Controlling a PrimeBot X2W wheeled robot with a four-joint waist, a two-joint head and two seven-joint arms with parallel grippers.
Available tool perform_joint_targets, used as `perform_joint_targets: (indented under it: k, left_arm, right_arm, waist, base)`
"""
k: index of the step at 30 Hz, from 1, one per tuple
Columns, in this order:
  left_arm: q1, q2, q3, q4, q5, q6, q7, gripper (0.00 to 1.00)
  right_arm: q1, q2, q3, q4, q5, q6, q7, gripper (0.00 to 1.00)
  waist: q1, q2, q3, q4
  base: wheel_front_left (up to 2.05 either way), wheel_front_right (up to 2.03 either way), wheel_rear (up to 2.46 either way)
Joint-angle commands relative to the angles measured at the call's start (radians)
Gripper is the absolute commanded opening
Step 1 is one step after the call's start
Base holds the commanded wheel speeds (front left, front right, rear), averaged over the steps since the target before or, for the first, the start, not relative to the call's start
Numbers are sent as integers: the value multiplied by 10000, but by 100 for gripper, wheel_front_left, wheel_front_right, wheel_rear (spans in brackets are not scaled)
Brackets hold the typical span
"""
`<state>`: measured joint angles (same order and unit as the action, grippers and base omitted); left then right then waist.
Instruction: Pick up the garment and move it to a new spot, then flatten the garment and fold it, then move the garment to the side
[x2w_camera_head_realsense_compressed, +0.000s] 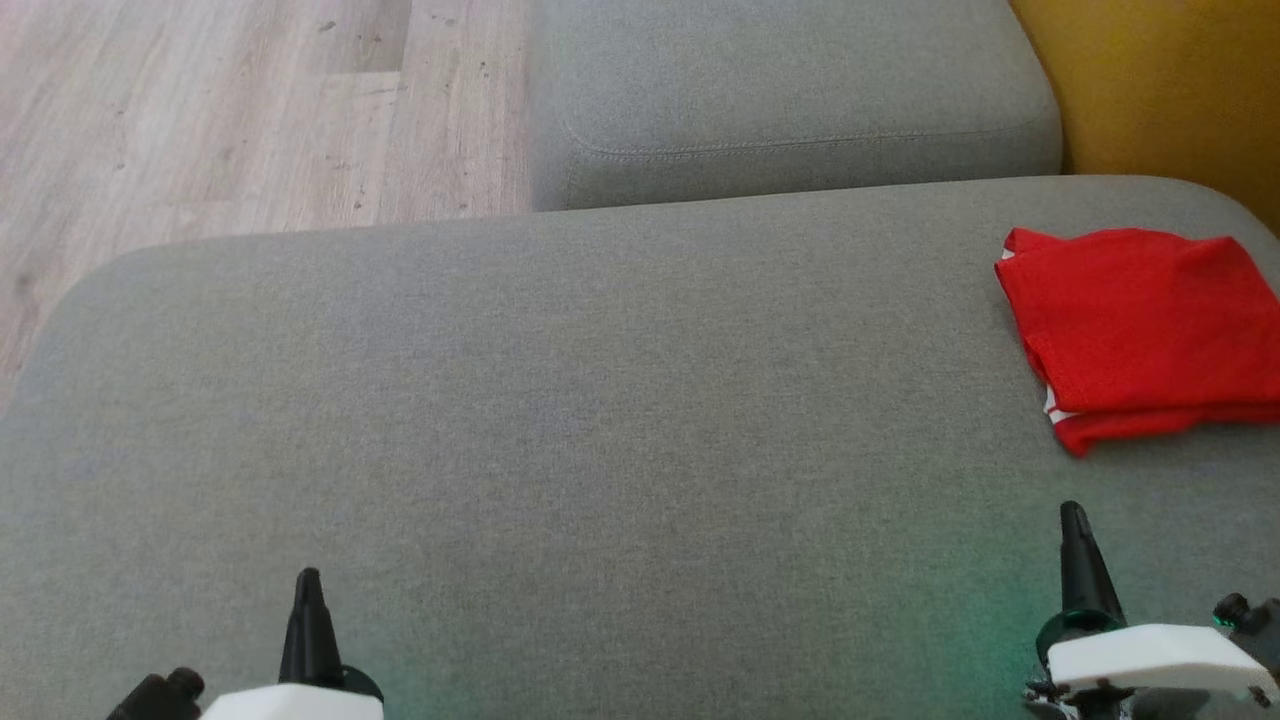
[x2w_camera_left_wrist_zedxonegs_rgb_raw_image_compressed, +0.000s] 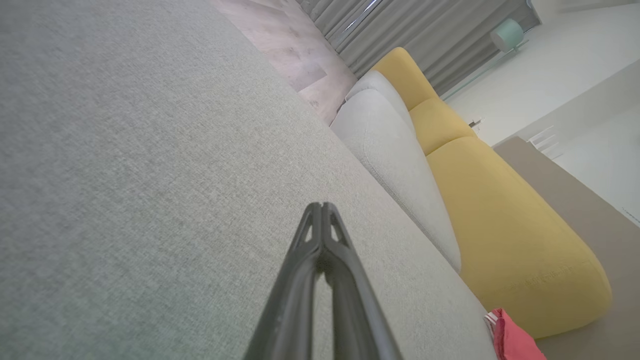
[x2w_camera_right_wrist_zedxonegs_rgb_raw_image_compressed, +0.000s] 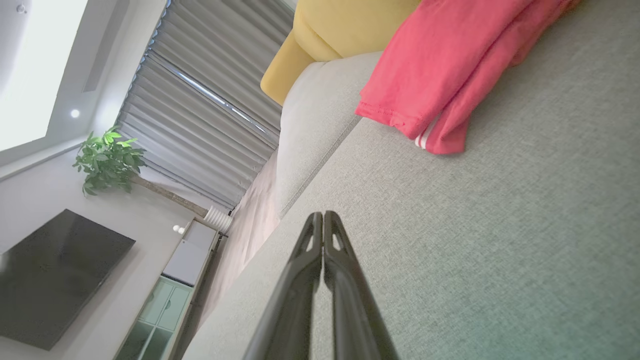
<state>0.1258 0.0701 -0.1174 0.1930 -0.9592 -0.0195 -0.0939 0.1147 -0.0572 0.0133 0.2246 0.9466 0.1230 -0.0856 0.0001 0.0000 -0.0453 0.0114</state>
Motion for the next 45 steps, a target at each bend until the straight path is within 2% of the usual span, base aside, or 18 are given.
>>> perform_joint_targets:
  k: [1,45]
  left_arm:
    - [-555,140,341,-245,-304,-92,71,0]
    - [-1924,123,1542,339,-5443,-892,1362,0]
  right_arm:
    - [-519,-203,13,-246,340,45,76,0]
    - [-1831,-198,-704,87,5504,70,1343,0]
  waist:
    - [-1,0,12,-3]
    - [-1,0,383,-90]
  base:
    - [0,0,0]
    - [0,0,0]
